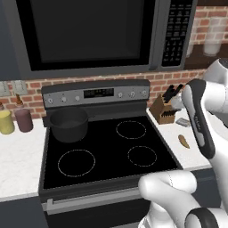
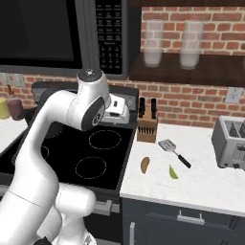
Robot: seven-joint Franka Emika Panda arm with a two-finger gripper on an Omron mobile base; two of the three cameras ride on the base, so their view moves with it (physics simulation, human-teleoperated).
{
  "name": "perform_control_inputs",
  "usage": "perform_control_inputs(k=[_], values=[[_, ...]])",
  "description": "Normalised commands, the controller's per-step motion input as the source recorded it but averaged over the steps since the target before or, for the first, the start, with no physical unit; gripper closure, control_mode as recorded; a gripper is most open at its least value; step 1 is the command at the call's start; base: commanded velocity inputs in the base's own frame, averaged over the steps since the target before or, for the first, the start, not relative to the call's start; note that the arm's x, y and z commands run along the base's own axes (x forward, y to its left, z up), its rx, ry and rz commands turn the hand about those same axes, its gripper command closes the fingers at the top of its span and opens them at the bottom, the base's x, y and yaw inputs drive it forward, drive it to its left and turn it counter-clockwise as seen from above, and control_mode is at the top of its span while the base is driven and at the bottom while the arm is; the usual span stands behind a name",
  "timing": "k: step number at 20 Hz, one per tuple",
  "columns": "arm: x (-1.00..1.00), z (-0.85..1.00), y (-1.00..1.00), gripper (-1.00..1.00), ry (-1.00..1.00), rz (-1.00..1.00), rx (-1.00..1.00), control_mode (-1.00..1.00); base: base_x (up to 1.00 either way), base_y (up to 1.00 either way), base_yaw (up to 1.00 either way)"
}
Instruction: Put the sweet potato and lemon wedge in the pot. Retrieve the spatula and lightly stir the vegetables in the pot.
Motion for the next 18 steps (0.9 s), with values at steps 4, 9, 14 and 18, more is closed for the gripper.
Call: perform_control_inputs(k=[4, 9, 14, 18], values=[[0.01, -0.53, -1.0, -1.0, 0.06, -0.06, 0.0, -1.0, 0.0, 0.0, 0.0], [0.23, -0.64, -0.74, -1.0, 0.09, -0.06, 0.0, -1.0, 0.0, 0.0, 0.0], [0.48, -0.67, -0.24, -1.0, 0.14, -0.05, -0.01, -1.0, 0.0, 0.0, 0.0], [0.48, -0.56, -0.06, -1.0, 0.09, -0.02, 0.0, -1.0, 0.0, 0.0, 0.0]])
